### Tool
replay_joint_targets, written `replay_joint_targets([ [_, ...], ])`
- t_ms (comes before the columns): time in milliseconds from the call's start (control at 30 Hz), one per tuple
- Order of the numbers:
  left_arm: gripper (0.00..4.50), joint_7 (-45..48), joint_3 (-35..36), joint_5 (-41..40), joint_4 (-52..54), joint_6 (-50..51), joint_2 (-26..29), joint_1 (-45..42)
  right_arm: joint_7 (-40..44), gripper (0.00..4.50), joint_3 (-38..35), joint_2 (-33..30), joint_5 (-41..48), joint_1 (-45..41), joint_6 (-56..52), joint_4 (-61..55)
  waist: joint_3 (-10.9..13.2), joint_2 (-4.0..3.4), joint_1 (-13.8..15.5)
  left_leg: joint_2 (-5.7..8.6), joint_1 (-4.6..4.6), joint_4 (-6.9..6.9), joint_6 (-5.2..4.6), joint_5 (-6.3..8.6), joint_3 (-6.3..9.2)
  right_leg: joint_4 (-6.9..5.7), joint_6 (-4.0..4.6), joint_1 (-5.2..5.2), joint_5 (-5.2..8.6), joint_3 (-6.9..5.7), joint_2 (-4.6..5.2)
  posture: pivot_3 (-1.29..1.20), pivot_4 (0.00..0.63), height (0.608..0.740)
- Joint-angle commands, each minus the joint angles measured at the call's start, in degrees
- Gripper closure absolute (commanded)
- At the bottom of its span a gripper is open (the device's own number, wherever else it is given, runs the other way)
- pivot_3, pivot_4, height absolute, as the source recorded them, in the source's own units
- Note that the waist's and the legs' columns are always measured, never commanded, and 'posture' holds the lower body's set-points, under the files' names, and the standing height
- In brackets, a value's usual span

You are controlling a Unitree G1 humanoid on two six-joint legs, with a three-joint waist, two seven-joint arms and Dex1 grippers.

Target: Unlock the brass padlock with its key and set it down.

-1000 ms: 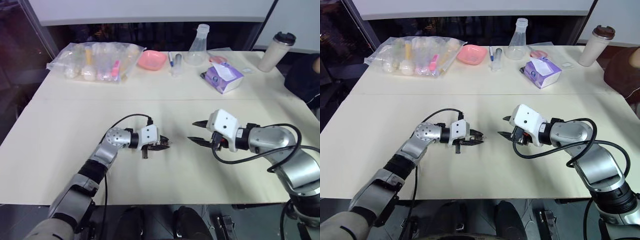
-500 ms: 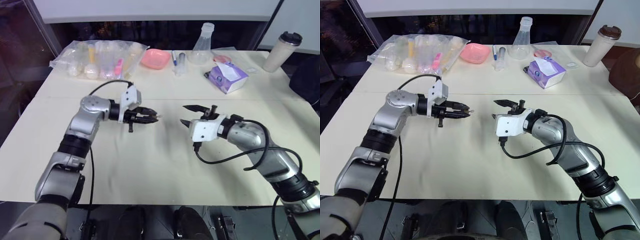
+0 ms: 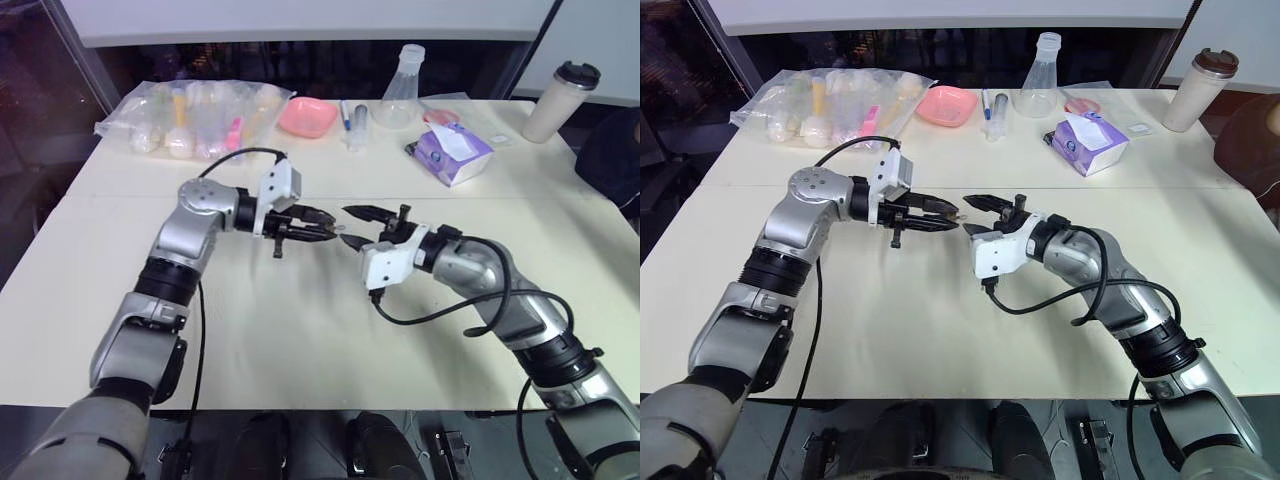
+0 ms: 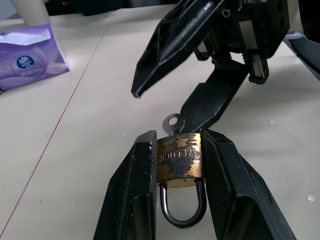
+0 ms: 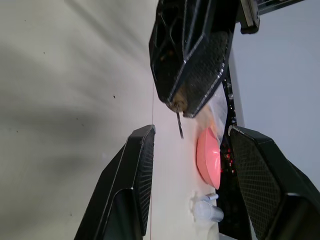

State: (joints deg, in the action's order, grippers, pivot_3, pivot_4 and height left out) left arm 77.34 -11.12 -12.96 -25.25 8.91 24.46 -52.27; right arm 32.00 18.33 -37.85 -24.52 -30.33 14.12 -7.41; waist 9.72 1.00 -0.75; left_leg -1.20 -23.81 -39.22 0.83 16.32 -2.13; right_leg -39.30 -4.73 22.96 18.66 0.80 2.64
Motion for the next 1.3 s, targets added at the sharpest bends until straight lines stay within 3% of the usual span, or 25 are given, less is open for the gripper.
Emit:
replay_joint_targets([
  [33, 3.77, 0.2, 0.3, 0.1, 0.9, -1.2, -0.1, -1.1, 0.1, 3.42, -1.1, 0.7, -0.2, -1.3, 0.8, -0.5, 0.0, 0.00, 0.0, 0.00, 0.00, 0.00, 0.00, 0.00, 0.00, 0.00, 0.00, 0.00, 0.00, 0.00, 0.00, 0.00, 0.150, 0.715],
  [100, 3.77, 0.2, 0.2, 0.3, 0.9, -1.6, -0.1, -0.9, 0.4, 4.41, -1.1, 1.0, -0.2, -1.3, 1.0, -0.5, 0.0, 0.00, 0.0, 0.00, 0.00, 0.00, 0.00, 0.00, 0.00, -0.01, 0.00, 0.00, 0.00, 0.00, 0.00, 0.00, 0.150, 0.715],
  [133, 3.77, 0.1, 0.1, 0.4, 0.8, -1.9, -0.2, -0.9, 0.5, 4.47, -1.1, 1.1, -0.1, -1.4, 1.1, -0.5, 0.0, 0.00, 0.0, 0.00, 0.00, 0.00, 0.00, 0.00, 0.00, -0.01, 0.00, 0.00, 0.00, 0.00, 0.00, 0.00, 0.150, 0.715],
  [367, 3.77, -0.5, -0.5, 2.0, 0.5, -5.1, -0.3, -0.5, 2.0, 4.47, -1.3, 1.5, 0.6, -1.4, 1.0, -0.7, 0.0, 0.00, 0.0, 0.00, 0.00, 0.00, 0.02, -0.01, 0.00, -0.01, 0.00, 0.00, 0.00, 0.00, 0.00, 0.00, 0.150, 0.715],
  [533, 3.77, -1.6, -1.7, 5.1, 1.5, -15.2, -0.7, 1.2, 11.1, 4.47, -1.1, 2.3, 7.8, -1.5, -6.4, -1.9, 0.0, 0.00, 0.0, 0.00, 0.01, 0.00, 0.02, -0.01, 0.00, -0.02, 0.00, 0.00, 0.00, 0.00, 0.00, 0.00, 0.150, 0.715],
  [733, 3.77, -5.8, -3.1, 10.2, -1.4, -28.6, -1.8, 1.7, 18.1, 4.47, 0.1, 2.3, 10.2, -2.8, -10.8, -1.2, 0.0, 0.00, 0.1, 0.00, 0.01, -0.01, -0.05, 0.03, 0.00, -0.02, 0.00, -0.01, 0.00, 0.00, 0.02, 0.00, 0.150, 0.715],
  [933, 3.77, -6.9, -3.5, 11.2, -2.8, -32.9, -2.3, 1.5, 19.4, 4.47, -0.1, 3.3, 10.6, -3.0, -12.9, -2.0, 0.0, 0.00, 0.1, 0.00, 0.01, -0.01, -0.11, 0.06, 0.00, -0.03, 0.00, 0.01, 0.00, -0.01, 0.02, 0.00, 0.150, 0.715],
  [1000, 3.77, -6.3, -2.9, 9.8, -2.3, -29.7, -2.5, 1.6, 17.7, 4.47, -0.2, 3.0, 8.4, -3.3, -10.7, -1.7, 0.0, 0.00, 0.1, 0.00, 0.01, -0.01, -0.12, 0.07, 0.00, -0.03, 0.00, 0.01, 0.00, -0.01, 0.01, 0.00, 0.150, 0.715],
  [1200, 3.77, -2.8, 1.5, 0.4, -0.7, -4.9, -2.3, -0.1, 3.2, 4.47, -0.3, -1.7, -6.1, -4.0, 6.7, 2.2, 0.0, 0.00, 0.0, 0.02, -0.01, -0.02, -0.11, 0.06, 0.00, -0.05, 0.00, 0.04, 0.00, -0.02, 0.00, 0.00, 0.150, 0.715],
  [1300, 3.77, -1.6, 1.9, -0.6, -1.2, -1.0, -1.4, -0.9, -0.5, 3.60, -1.0, -2.4, -8.3, -2.9, 9.5, 3.2, 0.0, 0.00, 0.0, 0.02, -0.01, -0.01, 0.03, -0.02, 0.00, -0.05, 0.00, 0.04, 0.00, -0.01, -0.02, 0.00, 0.150, 0.715],
])
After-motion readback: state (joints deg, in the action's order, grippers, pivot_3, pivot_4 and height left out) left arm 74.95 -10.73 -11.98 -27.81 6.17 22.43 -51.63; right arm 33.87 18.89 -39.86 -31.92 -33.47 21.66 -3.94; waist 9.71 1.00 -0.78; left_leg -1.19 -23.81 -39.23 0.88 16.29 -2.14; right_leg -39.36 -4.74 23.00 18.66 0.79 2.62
